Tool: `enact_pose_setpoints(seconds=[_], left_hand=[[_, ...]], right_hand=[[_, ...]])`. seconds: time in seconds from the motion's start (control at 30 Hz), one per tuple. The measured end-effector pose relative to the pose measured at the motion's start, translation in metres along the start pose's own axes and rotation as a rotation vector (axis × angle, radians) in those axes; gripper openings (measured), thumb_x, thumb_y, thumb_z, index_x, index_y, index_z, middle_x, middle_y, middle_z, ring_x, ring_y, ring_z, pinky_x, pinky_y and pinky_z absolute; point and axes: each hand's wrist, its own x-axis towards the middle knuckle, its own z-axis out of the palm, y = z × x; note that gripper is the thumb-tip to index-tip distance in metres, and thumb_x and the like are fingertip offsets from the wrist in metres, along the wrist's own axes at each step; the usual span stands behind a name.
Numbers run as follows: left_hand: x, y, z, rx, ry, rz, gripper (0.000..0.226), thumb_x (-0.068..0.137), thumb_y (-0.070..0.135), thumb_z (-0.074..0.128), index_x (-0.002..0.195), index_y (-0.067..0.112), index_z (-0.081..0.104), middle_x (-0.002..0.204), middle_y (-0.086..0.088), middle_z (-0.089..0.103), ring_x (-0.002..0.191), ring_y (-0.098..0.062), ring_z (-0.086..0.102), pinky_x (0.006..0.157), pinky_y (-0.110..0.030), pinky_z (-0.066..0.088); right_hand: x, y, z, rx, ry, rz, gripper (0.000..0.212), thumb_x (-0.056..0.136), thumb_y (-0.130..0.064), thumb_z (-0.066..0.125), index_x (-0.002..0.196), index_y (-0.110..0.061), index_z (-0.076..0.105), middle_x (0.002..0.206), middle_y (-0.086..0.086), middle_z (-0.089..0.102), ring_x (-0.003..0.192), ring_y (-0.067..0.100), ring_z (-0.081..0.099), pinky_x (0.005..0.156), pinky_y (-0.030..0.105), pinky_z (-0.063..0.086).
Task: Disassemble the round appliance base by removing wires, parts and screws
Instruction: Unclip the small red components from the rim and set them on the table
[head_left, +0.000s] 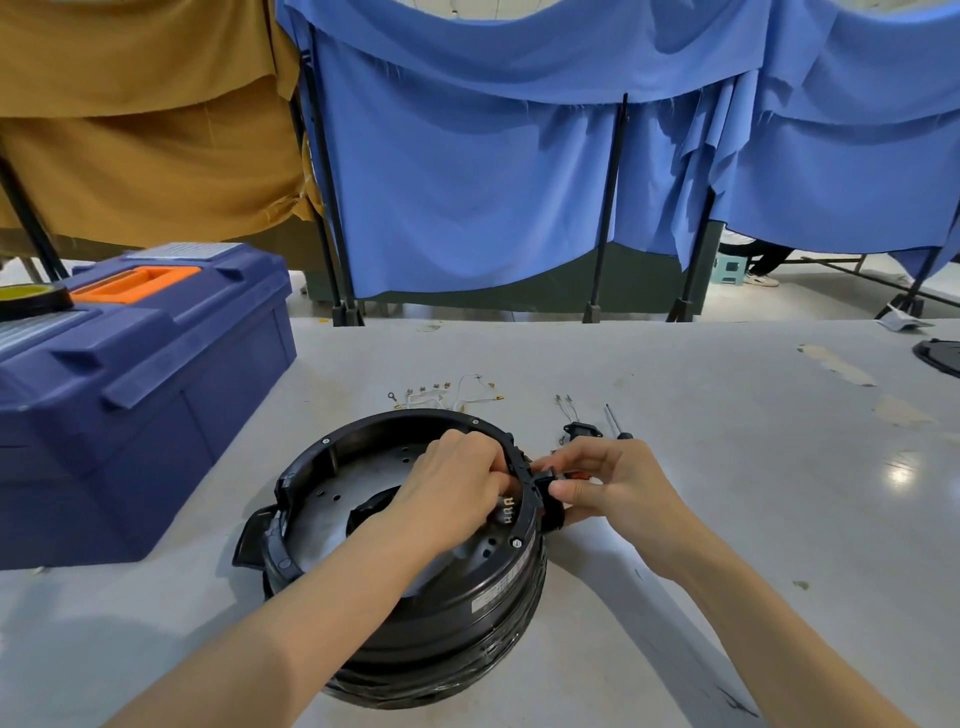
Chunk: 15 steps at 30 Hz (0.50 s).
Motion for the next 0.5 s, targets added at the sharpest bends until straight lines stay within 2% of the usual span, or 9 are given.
enact_pose_setpoints(seconds=[0.07, 0.13, 0.2, 0.3, 0.4, 0.5], left_hand=[[0.000, -0.002, 0.000, -0.040, -0.010, -0.006, 0.014, 0.086, 0.010, 0.058, 0.077, 0.010, 0.068, 0.058, -0.001, 0.064, 0.056, -0.020, 0.065, 0.068, -0.039, 0.056], [0.000, -0.004, 0.000, -0.063, -0.027, -0.009, 0.014, 0.087, 0.010, 0.060, 0.075, 0.011, 0.067, 0.055, 0.002, 0.063, 0.053, -0.017, 0.064, 0.068, -0.036, 0.057], [0.000, -0.006, 0.000, -0.064, -0.023, -0.002, 0.013, 0.087, 0.012, 0.062, 0.076, 0.013, 0.067, 0.058, 0.002, 0.063, 0.059, -0.017, 0.064, 0.073, -0.038, 0.056], [0.001, -0.006, 0.000, -0.038, 0.003, 0.022, 0.010, 0.087, 0.015, 0.063, 0.078, 0.013, 0.067, 0.069, 0.000, 0.067, 0.072, -0.019, 0.065, 0.077, -0.040, 0.054], [0.002, -0.005, 0.000, 0.002, 0.005, 0.037, 0.010, 0.088, 0.019, 0.062, 0.079, 0.016, 0.066, 0.074, 0.001, 0.067, 0.077, -0.020, 0.064, 0.078, -0.040, 0.052], [0.001, -0.005, -0.001, 0.048, -0.011, 0.047, 0.013, 0.089, 0.022, 0.060, 0.077, 0.018, 0.062, 0.075, 0.000, 0.066, 0.079, -0.022, 0.062, 0.078, -0.041, 0.051]], right_hand=[[0.001, -0.002, -0.003, 0.022, 0.033, 0.020, 0.013, 0.082, 0.017, 0.061, 0.084, 0.005, 0.067, 0.085, 0.015, 0.074, 0.076, 0.025, 0.072, 0.058, 0.034, 0.059], [0.002, -0.005, -0.008, 0.046, 0.144, 0.029, 0.016, 0.081, 0.018, 0.062, 0.079, 0.002, 0.068, 0.077, 0.016, 0.072, 0.071, 0.026, 0.071, 0.055, 0.034, 0.059], [0.002, -0.009, -0.020, 0.006, 0.314, -0.001, 0.017, 0.078, 0.016, 0.068, 0.076, -0.001, 0.069, 0.071, 0.016, 0.072, 0.063, 0.025, 0.070, 0.054, 0.028, 0.058], [0.001, -0.009, -0.042, -0.218, 0.524, -0.051, 0.018, 0.074, 0.007, 0.076, 0.072, -0.010, 0.070, 0.063, 0.012, 0.071, 0.058, 0.023, 0.069, 0.058, 0.022, 0.056], [0.005, -0.001, -0.047, -0.407, 0.569, -0.027, 0.017, 0.071, 0.001, 0.080, 0.074, -0.014, 0.074, 0.061, -0.001, 0.070, 0.055, 0.009, 0.064, 0.055, 0.007, 0.046], [0.013, 0.008, -0.036, -0.530, 0.526, -0.052, 0.016, 0.075, 0.005, 0.076, 0.086, -0.007, 0.077, 0.074, -0.004, 0.070, 0.064, -0.001, 0.061, 0.062, 0.002, 0.042]])
